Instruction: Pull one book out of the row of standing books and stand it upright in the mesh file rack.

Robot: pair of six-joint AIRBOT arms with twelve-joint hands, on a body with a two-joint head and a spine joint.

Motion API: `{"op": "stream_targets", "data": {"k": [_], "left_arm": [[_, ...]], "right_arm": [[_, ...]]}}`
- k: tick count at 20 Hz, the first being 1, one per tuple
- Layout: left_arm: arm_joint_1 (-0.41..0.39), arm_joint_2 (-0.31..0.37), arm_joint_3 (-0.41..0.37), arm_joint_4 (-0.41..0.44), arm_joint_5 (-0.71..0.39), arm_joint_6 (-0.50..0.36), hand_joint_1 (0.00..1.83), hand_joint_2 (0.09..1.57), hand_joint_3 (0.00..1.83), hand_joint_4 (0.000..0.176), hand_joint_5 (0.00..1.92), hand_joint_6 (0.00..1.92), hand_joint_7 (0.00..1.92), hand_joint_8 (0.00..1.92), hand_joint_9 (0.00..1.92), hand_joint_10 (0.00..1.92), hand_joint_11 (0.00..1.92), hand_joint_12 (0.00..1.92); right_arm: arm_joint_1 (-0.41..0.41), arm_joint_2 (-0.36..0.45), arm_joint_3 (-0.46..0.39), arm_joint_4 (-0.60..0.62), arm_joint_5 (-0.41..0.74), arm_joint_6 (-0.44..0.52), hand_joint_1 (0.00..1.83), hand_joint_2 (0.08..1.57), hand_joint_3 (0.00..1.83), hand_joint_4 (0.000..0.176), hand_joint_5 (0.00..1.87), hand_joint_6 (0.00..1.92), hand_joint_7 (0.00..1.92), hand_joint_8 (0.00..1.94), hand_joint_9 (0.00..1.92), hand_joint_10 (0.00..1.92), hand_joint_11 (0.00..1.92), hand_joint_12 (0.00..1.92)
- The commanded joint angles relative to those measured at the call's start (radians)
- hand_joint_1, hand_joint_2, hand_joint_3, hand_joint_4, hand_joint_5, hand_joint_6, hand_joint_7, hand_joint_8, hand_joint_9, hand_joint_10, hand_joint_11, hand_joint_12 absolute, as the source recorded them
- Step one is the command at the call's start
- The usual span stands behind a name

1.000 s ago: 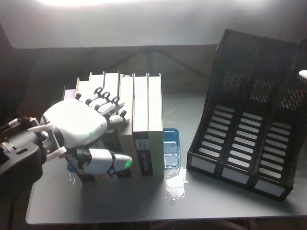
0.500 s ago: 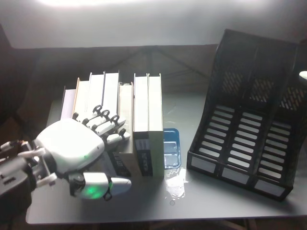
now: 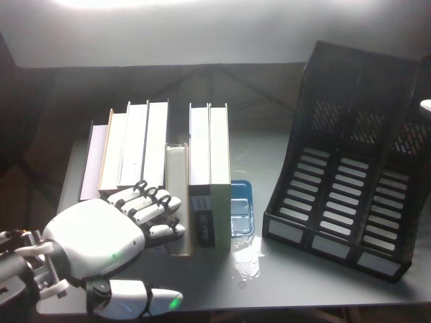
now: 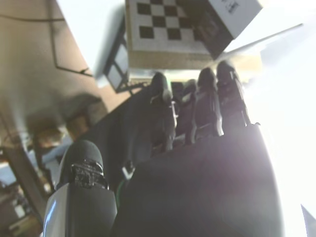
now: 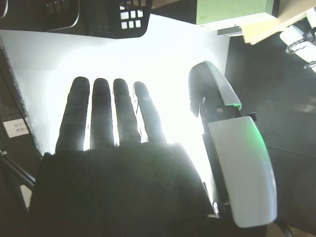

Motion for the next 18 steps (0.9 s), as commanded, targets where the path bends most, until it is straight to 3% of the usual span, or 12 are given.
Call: {"op": "stream_targets", "data": {"k": [1, 3, 5, 10, 12, 14, 15, 16, 17, 18], "left_arm": [[0.007, 0.006, -0.005, 0.016, -0.074, -0.012, 0.00, 1.15, 0.00, 0.038, 0.49, 0.05, 0.00, 0.00, 0.00, 0.00, 0.00, 0.00], [0.017, 0.010, -0.014, 0.028, -0.077, -0.024, 0.00, 1.15, 0.00, 0.017, 0.49, 0.05, 0.00, 0.00, 0.00, 0.00, 0.00, 0.00], [0.027, 0.010, -0.015, 0.047, -0.079, -0.062, 0.00, 1.16, 0.01, 0.007, 0.49, 0.05, 0.00, 0.00, 0.00, 0.00, 0.00, 0.00], [0.052, 0.013, -0.026, 0.063, -0.113, -0.100, 0.00, 1.15, 0.00, 0.010, 0.49, 0.04, 0.00, 0.00, 0.00, 0.00, 0.00, 0.00], [0.051, 0.027, -0.029, 0.063, -0.153, -0.105, 0.00, 1.17, 0.01, 0.000, 0.45, 0.02, 0.00, 0.00, 0.00, 0.00, 0.00, 0.00], [0.049, 0.057, -0.037, 0.058, -0.216, -0.106, 0.00, 1.18, 0.02, 0.007, 0.43, 0.01, 0.00, 0.00, 0.00, 0.00, 0.00, 0.00], [0.049, 0.066, -0.039, 0.053, -0.239, -0.106, 0.00, 1.20, 0.02, 0.019, 0.43, 0.01, 0.00, 0.00, 0.00, 0.00, 0.00, 0.00], [0.048, 0.079, -0.041, 0.047, -0.266, -0.106, 0.00, 1.21, 0.03, 0.025, 0.32, 0.00, 0.00, 0.00, 0.00, 0.00, 0.00, 0.00], [0.048, 0.094, -0.043, 0.038, -0.296, -0.105, 0.00, 1.22, 0.03, 0.012, 0.28, 0.00, 0.00, 0.00, 0.00, 0.00, 0.00, 0.00], [0.048, 0.109, -0.045, 0.025, -0.324, -0.105, 0.00, 1.24, 0.03, 0.014, 0.17, 0.00, 0.00, 0.00, 0.00, 0.00, 0.00, 0.00]], "right_arm": [[0.003, 0.006, 0.003, 0.005, 0.117, 0.001, 0.47, 1.32, 0.00, 0.000, 0.00, 0.00, 0.00, 0.00, 0.00, 0.00, 0.00, 0.00], [0.003, 0.005, 0.003, 0.005, 0.116, 0.001, 0.49, 1.33, 0.00, 0.000, 0.00, 0.00, 0.00, 0.00, 0.00, 0.00, 0.00, 0.00], [0.003, 0.005, 0.003, 0.005, 0.116, 0.001, 0.47, 1.32, 0.00, 0.000, 0.00, 0.00, 0.00, 0.00, 0.00, 0.00, 0.00, 0.00], [0.003, 0.004, 0.003, 0.005, 0.116, 0.001, 0.46, 1.32, 0.00, 0.000, 0.00, 0.00, 0.00, 0.00, 0.00, 0.00, 0.00, 0.00], [0.003, 0.004, 0.002, -0.006, 0.116, 0.001, 0.46, 1.33, 0.00, 0.000, 0.00, 0.00, 0.00, 0.00, 0.00, 0.00, 0.00, 0.00], [0.013, 0.009, -0.009, -0.042, 0.116, 0.001, 0.49, 1.33, 0.00, 0.000, 0.00, 0.00, 0.00, 0.00, 0.00, 0.00, 0.00, 0.00], [0.016, 0.014, -0.013, -0.054, 0.116, 0.001, 0.48, 1.33, 0.00, 0.000, 0.00, 0.00, 0.00, 0.00, 0.00, 0.00, 0.00, 0.00], [0.022, 0.020, -0.020, -0.076, 0.116, 0.001, 0.48, 1.33, 0.00, 0.000, 0.00, 0.00, 0.00, 0.00, 0.00, 0.00, 0.00, 0.00], [0.030, 0.030, -0.028, -0.099, 0.113, 0.001, 0.48, 1.33, 0.00, 0.000, 0.00, 0.00, 0.00, 0.00, 0.00, 0.00, 0.00, 0.00], [0.042, 0.041, -0.037, -0.133, 0.104, 0.001, 0.49, 1.31, 0.00, 0.000, 0.00, 0.00, 0.00, 0.00, 0.00, 0.00, 0.00, 0.00]]}}
